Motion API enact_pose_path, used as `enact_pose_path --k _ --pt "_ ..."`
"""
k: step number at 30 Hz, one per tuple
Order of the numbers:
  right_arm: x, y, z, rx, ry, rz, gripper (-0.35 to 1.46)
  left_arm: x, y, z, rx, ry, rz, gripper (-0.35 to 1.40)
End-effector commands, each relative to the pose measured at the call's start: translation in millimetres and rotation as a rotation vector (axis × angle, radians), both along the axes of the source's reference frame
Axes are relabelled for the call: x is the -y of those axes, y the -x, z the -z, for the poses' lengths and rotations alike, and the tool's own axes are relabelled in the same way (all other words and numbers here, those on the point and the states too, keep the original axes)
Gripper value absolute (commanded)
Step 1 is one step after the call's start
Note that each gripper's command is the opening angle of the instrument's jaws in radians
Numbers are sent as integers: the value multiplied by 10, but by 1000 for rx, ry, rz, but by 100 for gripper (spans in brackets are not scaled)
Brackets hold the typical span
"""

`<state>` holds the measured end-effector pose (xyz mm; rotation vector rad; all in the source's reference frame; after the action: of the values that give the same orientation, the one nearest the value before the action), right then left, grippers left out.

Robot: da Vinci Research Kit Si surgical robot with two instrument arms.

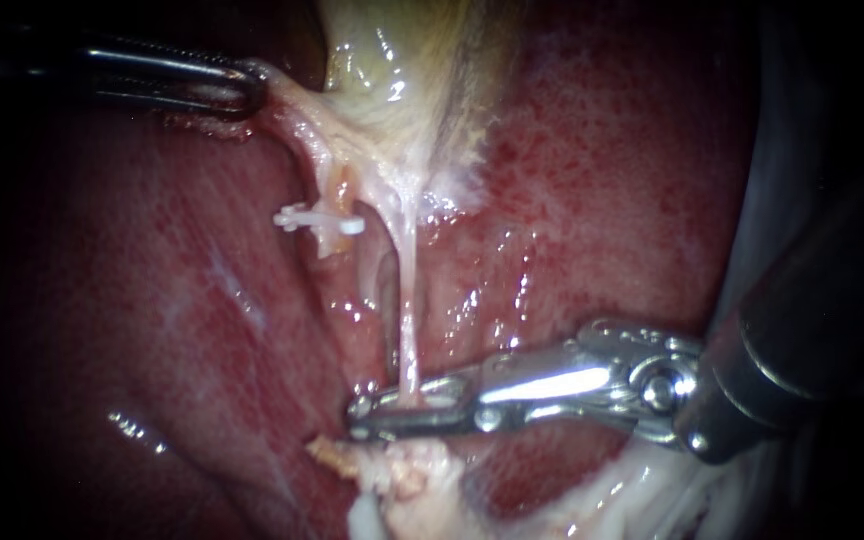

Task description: Going back first clip right tube

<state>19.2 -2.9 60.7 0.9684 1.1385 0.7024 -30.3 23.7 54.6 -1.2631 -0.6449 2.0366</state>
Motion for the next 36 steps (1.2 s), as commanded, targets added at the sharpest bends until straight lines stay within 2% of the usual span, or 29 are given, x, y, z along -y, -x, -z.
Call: enact_pose_path --k 1,2,4,7,12,15,17,22,28,33,36 --pt "0 0 -3 -6 11 9 -9 0 0 1 0 0 0 -35" --pt "0 -1 -4 -13 22 10 8 0 0 1 0 0 0 -35" --pt "-2 -3 -10 -15 41 8 30 0 0 1 0 0 0 -35" --pt "-5 -3 -19 -3 72 -15 42 0 0 1 0 0 0 -35" --pt "-15 7 -38 28 157 -48 49 0 0 1 0 0 0 -35" --pt "-19 17 -46 60 236 -32 50 0 0 1 0 0 0 -35" --pt "-22 27 -45 57 290 -25 50 1 -1 1 0 0 0 -35" --pt "-32 58 -24 19 441 4 50 0 -2 2 1 -1 -1 -35" --pt "-44 109 10 32 626 63 50 0 -3 3 1 -1 -1 -35" --pt "-52 145 28 47 699 59 50 0 -2 2 1 -1 0 -35" --pt "-56 154 33 59 715 54 50 1 -1 2 0 0 0 -35"
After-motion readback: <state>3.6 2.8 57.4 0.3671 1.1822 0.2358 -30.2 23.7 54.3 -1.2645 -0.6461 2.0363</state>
